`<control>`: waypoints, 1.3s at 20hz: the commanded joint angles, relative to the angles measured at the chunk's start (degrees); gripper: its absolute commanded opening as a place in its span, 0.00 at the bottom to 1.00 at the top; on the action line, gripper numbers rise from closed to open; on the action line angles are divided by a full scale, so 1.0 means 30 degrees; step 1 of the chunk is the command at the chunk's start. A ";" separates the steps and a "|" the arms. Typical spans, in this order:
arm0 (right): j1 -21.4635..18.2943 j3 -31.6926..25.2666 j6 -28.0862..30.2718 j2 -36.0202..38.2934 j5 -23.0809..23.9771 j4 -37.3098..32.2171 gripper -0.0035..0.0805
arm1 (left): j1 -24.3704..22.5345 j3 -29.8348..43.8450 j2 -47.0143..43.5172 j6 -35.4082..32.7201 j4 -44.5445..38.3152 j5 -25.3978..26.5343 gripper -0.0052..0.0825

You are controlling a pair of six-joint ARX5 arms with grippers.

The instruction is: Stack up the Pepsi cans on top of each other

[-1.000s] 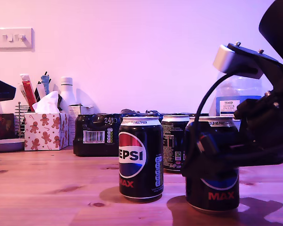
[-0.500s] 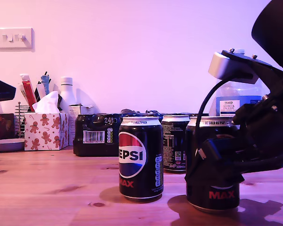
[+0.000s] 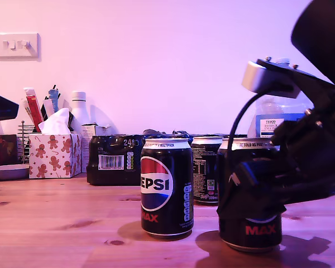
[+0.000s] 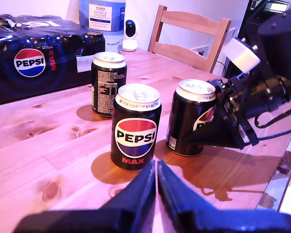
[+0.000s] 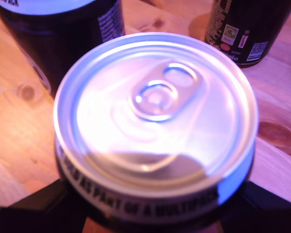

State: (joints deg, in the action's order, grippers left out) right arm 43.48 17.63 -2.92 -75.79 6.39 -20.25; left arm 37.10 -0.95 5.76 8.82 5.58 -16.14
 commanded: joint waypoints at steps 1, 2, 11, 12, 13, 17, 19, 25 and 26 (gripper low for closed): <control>-0.0036 0.1049 0.0124 0.1071 -0.0022 0.0291 0.54 | 0.0066 0.0277 0.0080 0.0058 -0.0117 0.0036 0.04; -0.0036 0.1362 0.0153 0.1428 -0.0022 0.0889 0.54 | 0.0066 0.0277 0.0080 0.0058 -0.0109 0.0036 0.04; -0.0029 0.3461 0.0488 0.5071 -0.0845 0.3810 0.54 | 0.0066 0.0277 0.0080 0.0058 0.0270 0.0036 0.04; -0.0029 0.3825 0.0488 0.5370 -0.1027 0.4087 0.54 | 0.0066 0.0277 0.0080 0.0058 0.0270 0.0036 0.04; -0.0029 0.4197 0.0488 0.5595 -0.1173 0.4350 0.54 | 0.0066 0.0277 0.0080 0.0058 0.0270 0.0036 0.04; 0.0000 0.5676 0.0495 0.5712 -0.2098 0.5544 0.54 | 0.0066 0.0277 0.0080 0.0058 0.0270 0.0036 0.04; 0.0000 0.6171 0.0495 0.5712 -0.2164 0.5785 0.54 | 0.0066 0.0277 0.0080 0.0058 0.0270 0.0036 0.04; 0.0000 0.6747 0.0495 0.5348 -0.2164 0.5566 0.54 | 0.0066 0.0277 0.0080 0.0058 0.0270 0.0029 0.04; 0.0000 0.6827 0.0510 0.5115 -0.2178 0.5552 0.54 | 0.0066 0.0277 0.0080 0.0058 0.0270 0.0036 0.04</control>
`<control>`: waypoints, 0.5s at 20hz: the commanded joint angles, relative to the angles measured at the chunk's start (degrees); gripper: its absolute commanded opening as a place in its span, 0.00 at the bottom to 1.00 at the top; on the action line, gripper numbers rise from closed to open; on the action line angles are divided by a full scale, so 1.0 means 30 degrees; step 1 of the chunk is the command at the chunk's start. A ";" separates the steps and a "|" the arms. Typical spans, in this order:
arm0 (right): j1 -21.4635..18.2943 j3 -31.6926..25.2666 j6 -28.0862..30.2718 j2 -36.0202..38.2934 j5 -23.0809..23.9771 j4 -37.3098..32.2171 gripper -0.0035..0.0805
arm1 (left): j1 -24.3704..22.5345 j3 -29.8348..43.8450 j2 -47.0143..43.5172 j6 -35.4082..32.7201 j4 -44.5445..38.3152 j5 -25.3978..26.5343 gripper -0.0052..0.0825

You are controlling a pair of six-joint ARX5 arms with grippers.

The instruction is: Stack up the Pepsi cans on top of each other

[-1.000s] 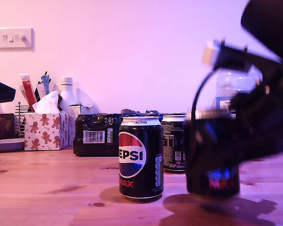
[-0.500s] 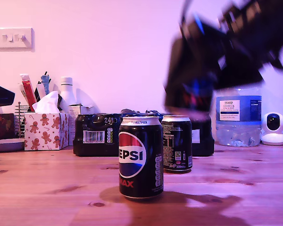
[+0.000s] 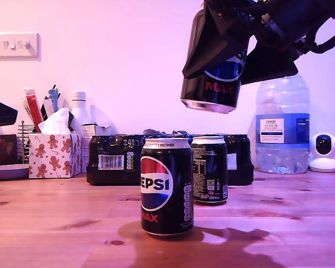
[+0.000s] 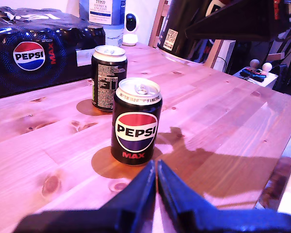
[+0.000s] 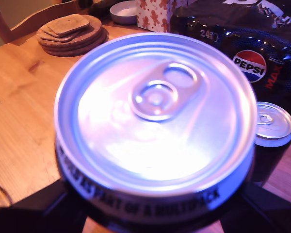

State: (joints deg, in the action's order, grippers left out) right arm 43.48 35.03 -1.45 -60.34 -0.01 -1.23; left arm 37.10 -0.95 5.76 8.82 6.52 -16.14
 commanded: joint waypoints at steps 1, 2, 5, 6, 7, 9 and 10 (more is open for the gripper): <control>0.0000 0.1158 0.0124 -0.0306 -0.0226 -0.0794 0.54 | 0.0066 0.0277 0.0080 0.0058 -0.0044 0.0036 0.04; 0.0000 0.1333 0.0255 -0.0612 -0.0335 -0.0794 0.54 | 0.0066 0.0277 0.0080 0.0058 -0.0044 0.0029 0.04; 0.0000 0.2040 0.0546 -0.1545 -0.0408 -0.0780 0.54 | 0.0066 0.0277 0.0080 0.0058 -0.0036 0.0036 0.04; 0.0000 0.2266 0.0641 -0.1851 -0.0466 -0.0780 0.54 | 0.0066 0.0277 0.0080 0.0058 -0.0044 0.0036 0.04; 0.0000 0.2499 0.0670 -0.2208 -0.0466 -0.0765 0.54 | 0.0066 0.0277 0.0080 0.0058 -0.0036 0.0036 0.04; 0.0007 0.2856 0.1013 -0.2871 -0.0539 -0.0743 0.53 | 0.0066 0.0277 0.0080 0.0058 -0.0036 0.0044 0.04; 0.0007 0.3031 0.1005 -0.3206 -0.0707 -0.0758 0.52 | 0.0066 0.0277 0.0080 0.0051 -0.0036 0.0044 0.04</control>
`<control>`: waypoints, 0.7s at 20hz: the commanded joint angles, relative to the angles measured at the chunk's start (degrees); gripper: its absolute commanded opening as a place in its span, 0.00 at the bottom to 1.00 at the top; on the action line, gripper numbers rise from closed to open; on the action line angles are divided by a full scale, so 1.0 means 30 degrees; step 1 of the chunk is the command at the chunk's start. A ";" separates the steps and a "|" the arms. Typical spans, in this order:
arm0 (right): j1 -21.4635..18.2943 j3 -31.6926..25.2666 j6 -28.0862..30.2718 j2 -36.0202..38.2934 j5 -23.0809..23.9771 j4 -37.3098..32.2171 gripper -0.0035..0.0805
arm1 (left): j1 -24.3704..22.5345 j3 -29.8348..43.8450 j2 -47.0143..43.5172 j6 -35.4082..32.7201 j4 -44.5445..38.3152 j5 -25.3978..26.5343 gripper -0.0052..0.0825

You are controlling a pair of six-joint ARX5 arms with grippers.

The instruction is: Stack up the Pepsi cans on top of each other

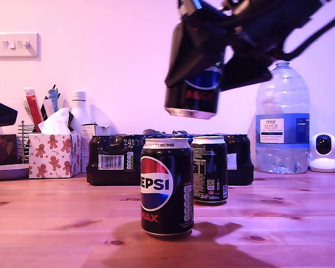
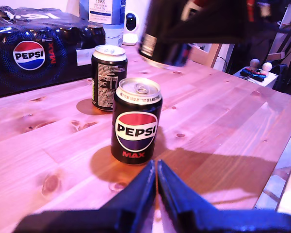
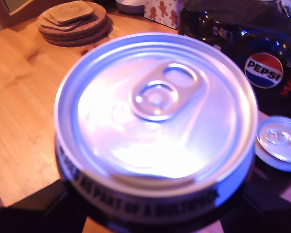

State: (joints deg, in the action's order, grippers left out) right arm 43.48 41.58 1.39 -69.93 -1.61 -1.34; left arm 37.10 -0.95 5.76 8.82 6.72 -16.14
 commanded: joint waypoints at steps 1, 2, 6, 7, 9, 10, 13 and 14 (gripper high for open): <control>0.0007 0.1100 0.0066 -0.0408 -0.0452 -0.0707 0.52 | 0.0066 0.0277 0.0080 0.0051 -0.0095 0.0044 0.04; 0.0007 0.1304 0.0066 -0.0714 -0.0488 -0.0707 0.52 | 0.0066 0.0277 0.0080 0.0051 -0.0095 0.0044 0.04; 0.0131 0.1530 0.0291 -0.1428 -0.0488 -0.0729 0.52 | 0.0066 0.0277 0.0080 0.0051 -0.0080 0.0044 0.04; 0.0146 0.1537 0.0379 -0.1566 -0.0488 -0.0721 0.52 | 0.0066 0.0277 0.0080 0.0051 -0.0080 0.0044 0.04; 0.0379 0.1545 0.0576 -0.1880 -0.0481 -0.0729 0.52 | 0.0066 0.0277 0.0080 0.0051 -0.0073 0.0044 0.04; 0.0474 0.1545 0.0576 -0.1967 -0.0481 -0.0750 0.52 | 0.0066 0.0277 0.0080 0.0051 -0.0087 0.0044 0.04; 0.0619 0.1610 0.0707 -0.2025 -0.0481 -0.0765 0.52 | 0.0066 0.0277 0.0080 0.0058 -0.0080 0.0044 0.04; 0.0627 0.1632 0.0707 -0.2069 -0.0481 -0.0750 0.52 | 0.0066 0.0277 0.0080 0.0051 -0.0080 0.0044 0.04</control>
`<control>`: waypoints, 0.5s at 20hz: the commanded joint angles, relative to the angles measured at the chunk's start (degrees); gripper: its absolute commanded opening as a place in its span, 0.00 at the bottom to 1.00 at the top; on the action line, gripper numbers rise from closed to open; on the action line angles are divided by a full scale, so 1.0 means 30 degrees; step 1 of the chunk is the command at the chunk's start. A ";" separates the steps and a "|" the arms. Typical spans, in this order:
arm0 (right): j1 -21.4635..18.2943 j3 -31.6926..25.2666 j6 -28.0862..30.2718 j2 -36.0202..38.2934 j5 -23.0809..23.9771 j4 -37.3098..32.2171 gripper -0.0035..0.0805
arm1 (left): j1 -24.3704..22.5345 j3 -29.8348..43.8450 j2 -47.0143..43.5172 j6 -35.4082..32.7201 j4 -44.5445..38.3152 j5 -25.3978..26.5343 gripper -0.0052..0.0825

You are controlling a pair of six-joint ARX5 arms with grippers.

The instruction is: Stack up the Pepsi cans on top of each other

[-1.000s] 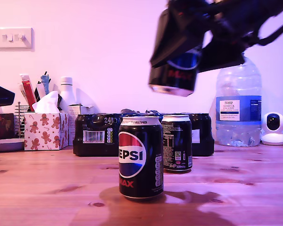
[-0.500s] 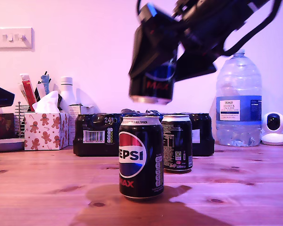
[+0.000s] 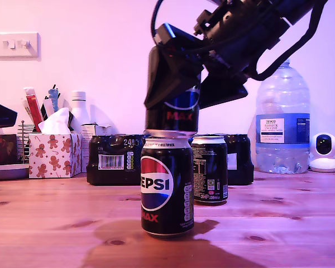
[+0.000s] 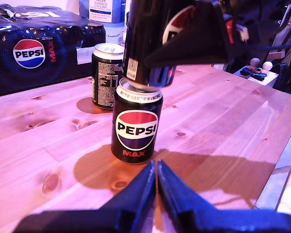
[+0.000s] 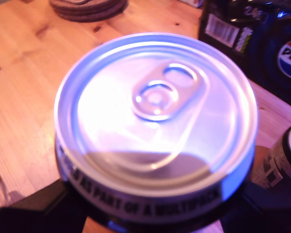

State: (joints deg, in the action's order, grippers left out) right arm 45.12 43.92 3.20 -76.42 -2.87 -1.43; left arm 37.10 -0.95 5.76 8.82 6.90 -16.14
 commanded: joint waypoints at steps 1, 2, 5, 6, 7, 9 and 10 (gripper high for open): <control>0.0080 0.0867 0.0138 0.0058 -0.0036 -0.0714 0.52 | 0.0066 0.0277 0.0080 0.0051 -0.0138 0.0044 0.04; 0.0080 0.0867 0.0299 0.0058 -0.0036 -0.0714 0.52 | 0.0066 0.0277 0.0080 0.0058 -0.0131 0.0036 0.04; 0.0080 0.0918 0.0903 0.0058 0.0022 -0.0721 0.52 | 0.0066 0.0277 0.0080 0.0058 -0.0138 0.0036 0.04; 0.0080 0.0918 0.0903 0.0058 0.0015 -0.0699 0.52 | 0.0066 0.0277 0.0080 0.0058 -0.0131 0.0036 0.04; 0.0080 0.0918 0.0903 0.0058 0.0015 -0.0714 0.52 | 0.0066 0.0277 0.0080 0.0058 -0.0138 0.0036 0.04; 0.0080 0.0925 0.0969 0.0058 0.0015 -0.0729 0.52 | 0.0066 0.0277 0.0080 0.0058 -0.0131 0.0036 0.04; 0.0080 0.0933 0.0976 0.0044 0.0015 -0.0736 0.52 | 0.0066 0.0277 0.0080 0.0058 -0.0131 0.0036 0.04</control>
State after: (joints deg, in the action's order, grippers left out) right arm 45.10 43.92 5.96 -76.42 -2.61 -1.43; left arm 37.10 -0.95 5.76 8.82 6.90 -16.14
